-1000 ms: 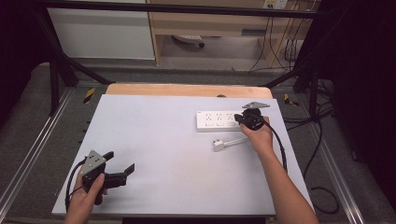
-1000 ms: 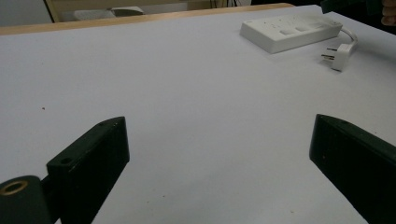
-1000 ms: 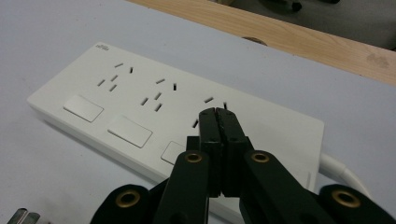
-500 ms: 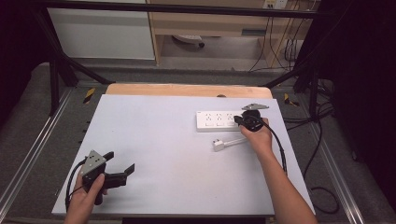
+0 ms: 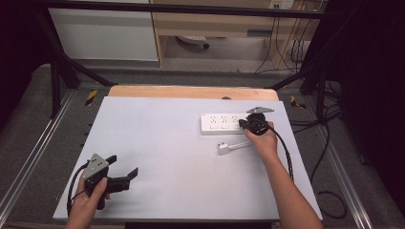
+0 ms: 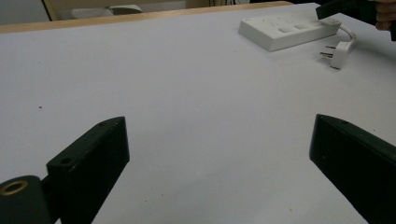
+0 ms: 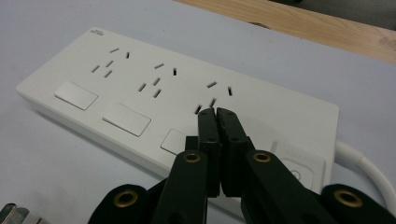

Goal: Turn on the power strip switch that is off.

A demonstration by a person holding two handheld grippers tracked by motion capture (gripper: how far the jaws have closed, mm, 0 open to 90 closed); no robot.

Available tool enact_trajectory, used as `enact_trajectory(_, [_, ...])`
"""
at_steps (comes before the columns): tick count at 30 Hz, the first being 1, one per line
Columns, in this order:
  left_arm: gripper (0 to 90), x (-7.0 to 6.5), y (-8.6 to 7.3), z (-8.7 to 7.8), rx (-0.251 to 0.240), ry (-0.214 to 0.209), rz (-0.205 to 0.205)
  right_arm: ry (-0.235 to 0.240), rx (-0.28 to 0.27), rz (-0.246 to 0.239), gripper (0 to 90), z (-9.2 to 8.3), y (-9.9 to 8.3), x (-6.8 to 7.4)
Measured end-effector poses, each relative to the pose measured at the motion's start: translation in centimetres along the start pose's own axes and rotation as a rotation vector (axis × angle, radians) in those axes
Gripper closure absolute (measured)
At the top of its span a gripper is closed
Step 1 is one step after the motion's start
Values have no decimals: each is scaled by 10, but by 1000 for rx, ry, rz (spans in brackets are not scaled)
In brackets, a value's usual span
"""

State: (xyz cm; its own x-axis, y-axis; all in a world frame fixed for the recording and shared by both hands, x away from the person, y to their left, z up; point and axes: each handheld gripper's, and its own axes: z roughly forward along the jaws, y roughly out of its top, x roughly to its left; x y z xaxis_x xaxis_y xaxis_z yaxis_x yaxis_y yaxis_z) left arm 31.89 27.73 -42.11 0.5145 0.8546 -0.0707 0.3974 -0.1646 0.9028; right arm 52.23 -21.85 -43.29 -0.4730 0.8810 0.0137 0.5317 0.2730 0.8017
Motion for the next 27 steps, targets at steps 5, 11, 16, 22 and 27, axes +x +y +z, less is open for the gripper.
enact_trajectory(5, [50,0,0,-1,-3,3,-2,1,1,0,895,0,-1,0])
enact_trajectory(11, [49,0,0,0,0,0,2,-2,-1,5,895,0,-2,-2])
enact_trajectory(16, [49,0,0,0,-1,2,-1,-1,-2,10,895,0,-4,-3])
enact_trajectory(22, [49,0,0,0,0,1,0,4,-10,9,894,0,-3,-1])
enact_trajectory(27, [50,0,0,0,0,1,-1,5,-9,9,894,0,-3,-1])
